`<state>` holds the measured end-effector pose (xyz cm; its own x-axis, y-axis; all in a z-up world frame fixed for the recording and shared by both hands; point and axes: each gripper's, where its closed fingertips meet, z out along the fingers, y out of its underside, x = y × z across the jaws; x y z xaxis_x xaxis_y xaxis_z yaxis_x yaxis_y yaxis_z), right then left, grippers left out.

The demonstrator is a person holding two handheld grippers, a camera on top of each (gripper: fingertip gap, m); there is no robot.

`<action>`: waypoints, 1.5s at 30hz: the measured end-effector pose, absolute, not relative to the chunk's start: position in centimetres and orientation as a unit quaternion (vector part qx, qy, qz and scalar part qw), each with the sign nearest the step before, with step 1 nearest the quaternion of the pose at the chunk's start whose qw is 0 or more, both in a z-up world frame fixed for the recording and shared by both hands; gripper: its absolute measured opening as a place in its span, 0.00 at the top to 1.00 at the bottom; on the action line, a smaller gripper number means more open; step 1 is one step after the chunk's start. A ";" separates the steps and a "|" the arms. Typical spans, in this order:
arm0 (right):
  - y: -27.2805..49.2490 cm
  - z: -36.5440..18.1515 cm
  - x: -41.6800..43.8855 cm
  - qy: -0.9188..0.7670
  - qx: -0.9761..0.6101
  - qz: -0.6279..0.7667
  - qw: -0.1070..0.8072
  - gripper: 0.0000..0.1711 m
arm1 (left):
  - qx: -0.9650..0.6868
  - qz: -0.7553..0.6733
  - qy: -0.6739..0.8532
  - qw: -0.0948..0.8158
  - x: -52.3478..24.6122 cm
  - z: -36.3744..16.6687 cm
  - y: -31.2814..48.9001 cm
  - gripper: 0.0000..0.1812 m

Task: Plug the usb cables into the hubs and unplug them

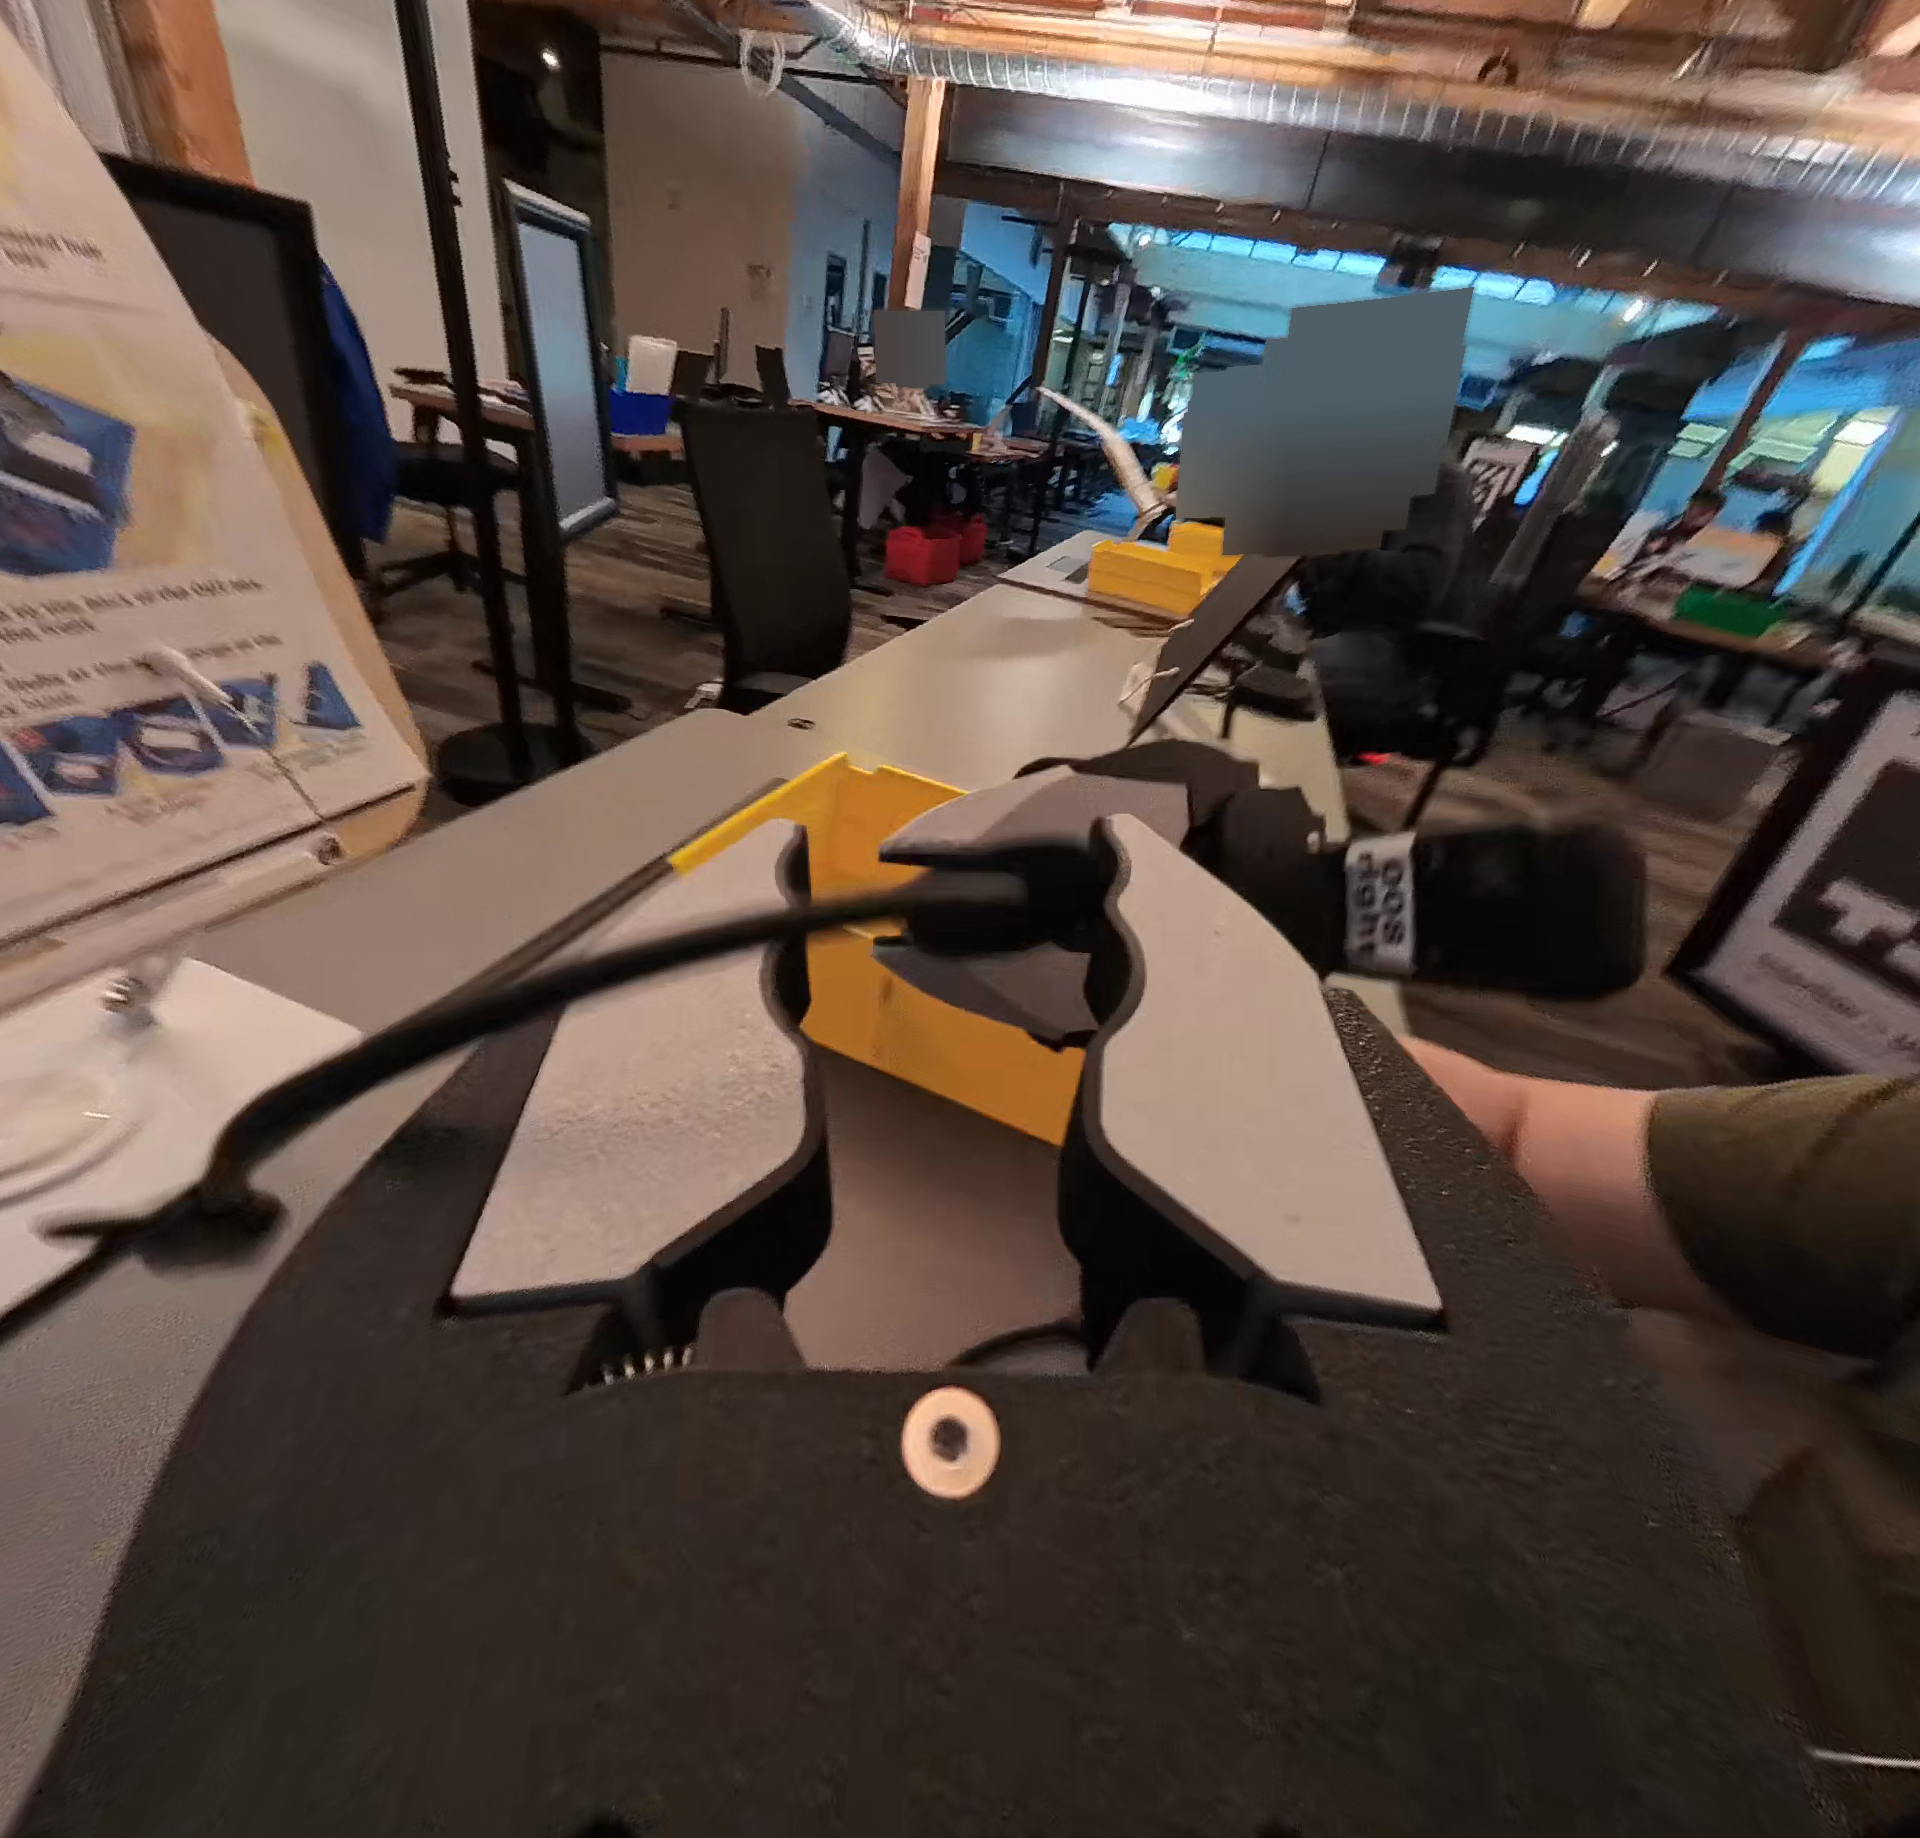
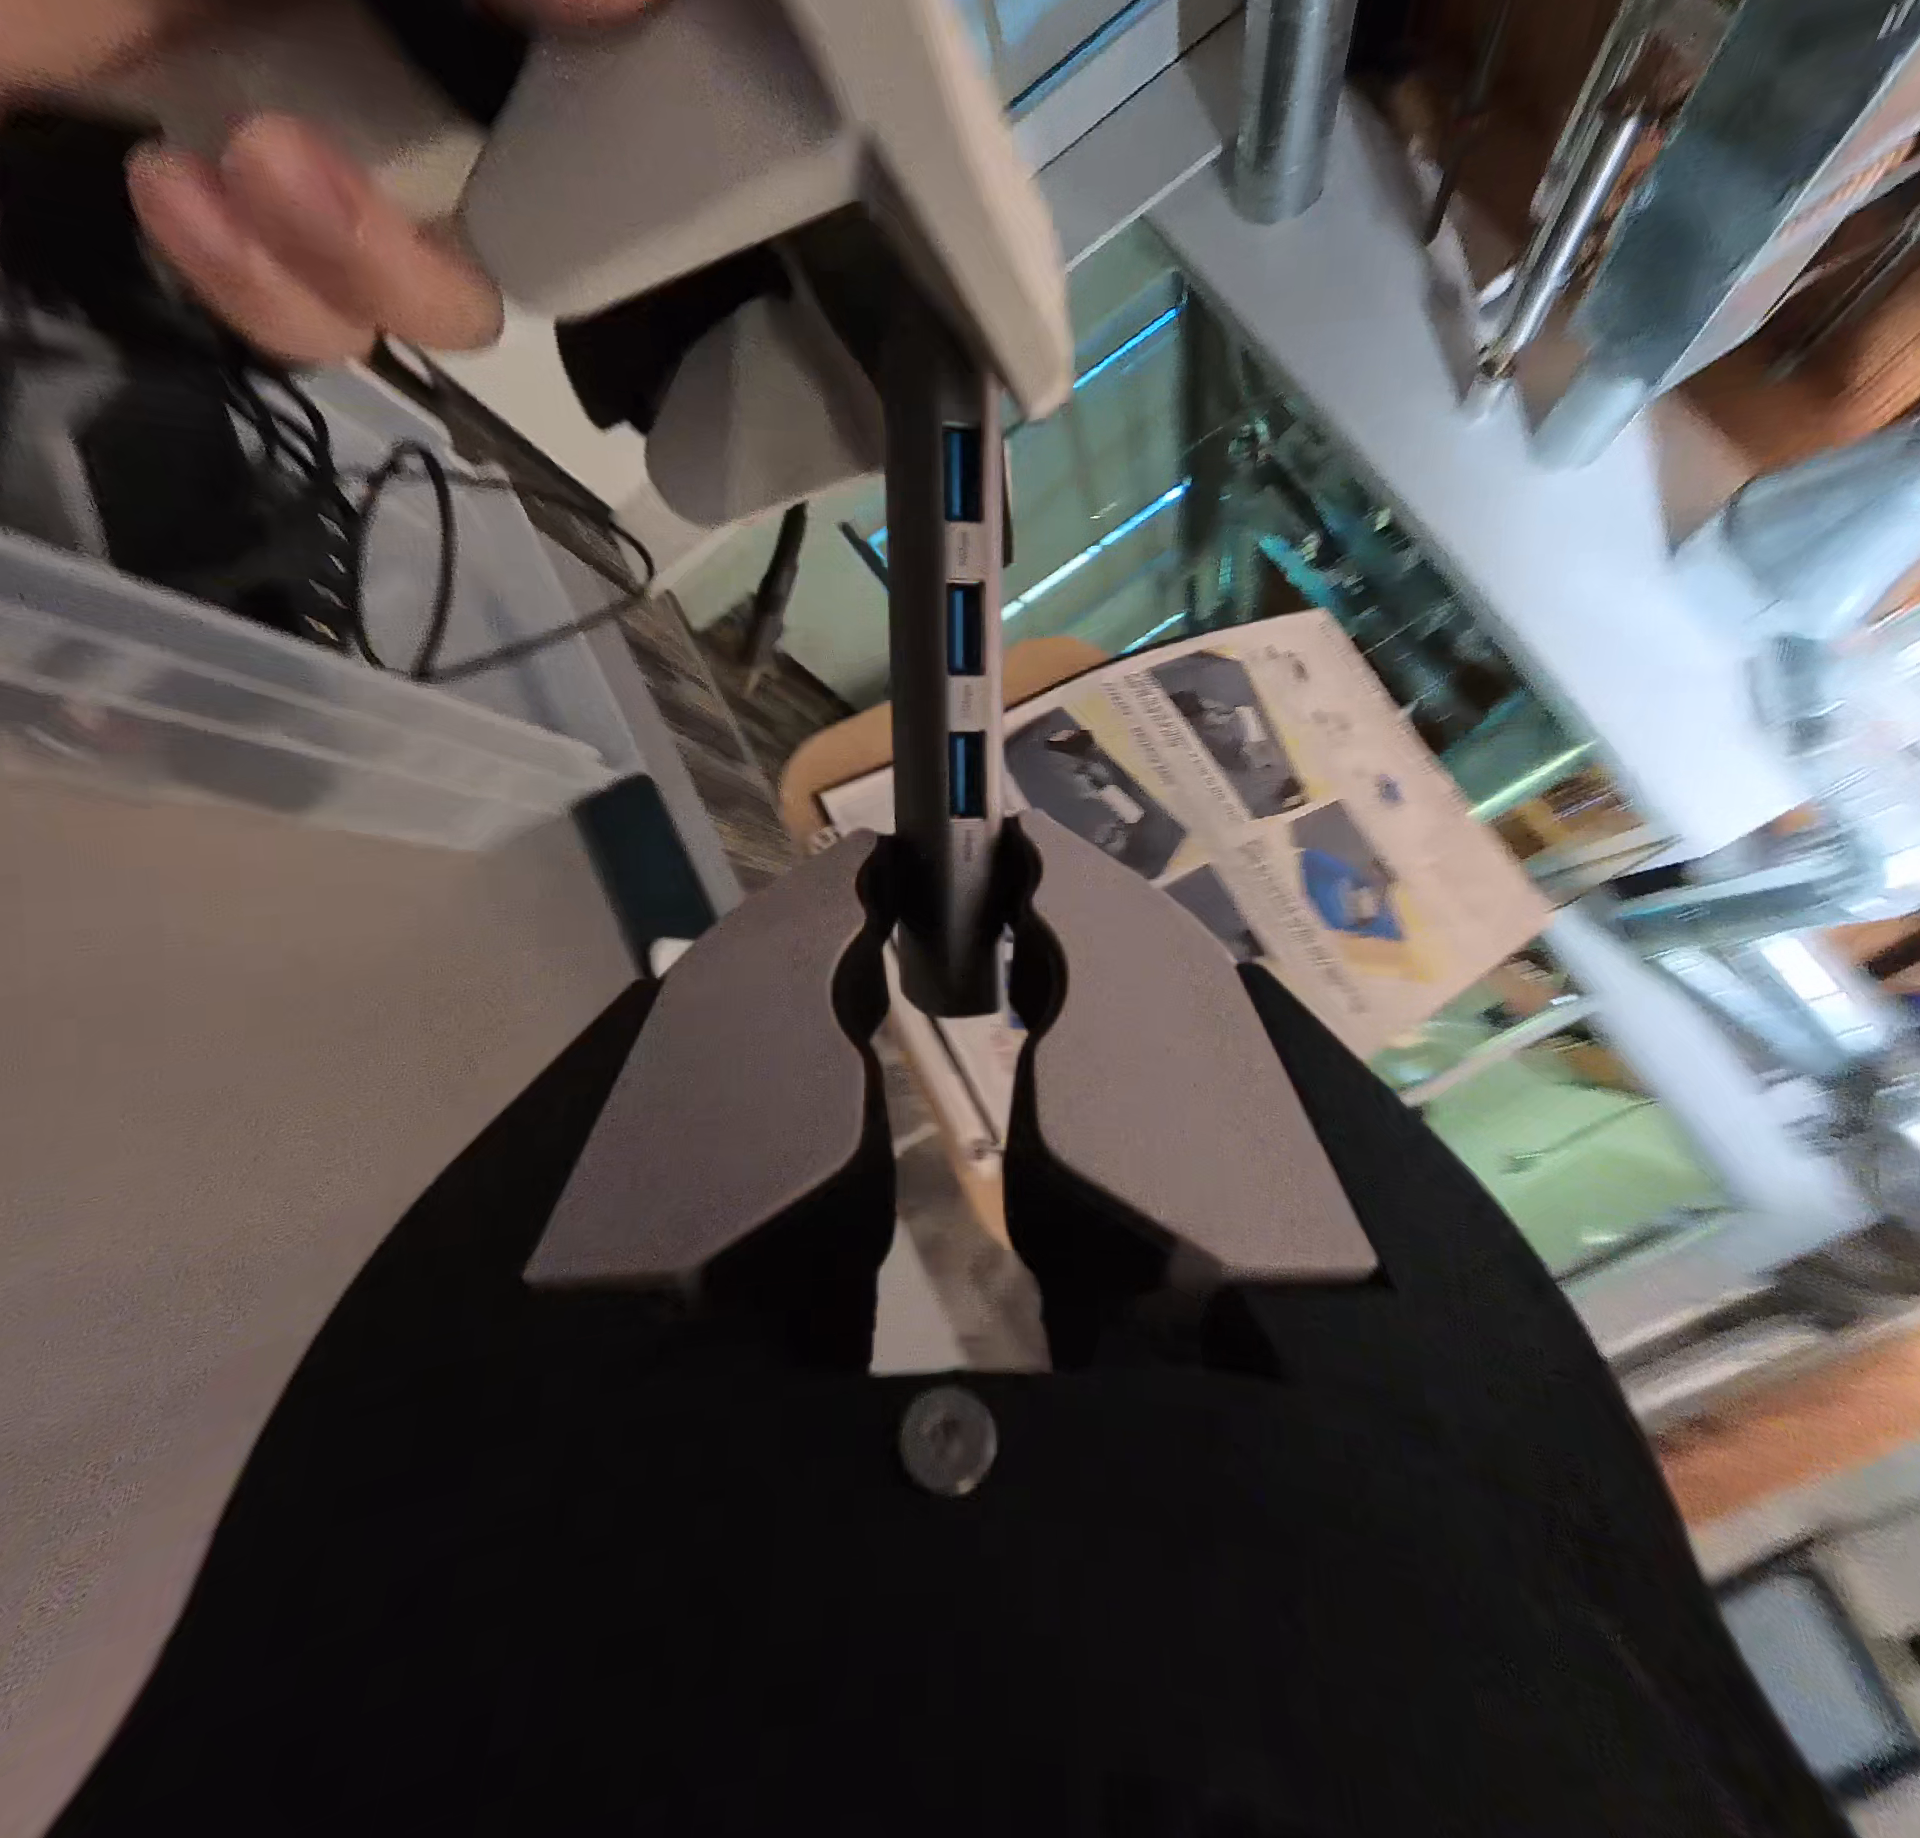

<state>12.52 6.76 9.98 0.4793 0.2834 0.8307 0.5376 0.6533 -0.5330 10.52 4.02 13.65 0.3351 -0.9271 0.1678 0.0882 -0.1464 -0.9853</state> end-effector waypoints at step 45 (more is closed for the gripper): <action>5.1 10.9 15.2 -0.595 -0.275 -0.312 0.688 0.88 | -0.583 -0.443 0.462 0.501 13.0 10.3 2.5 0.81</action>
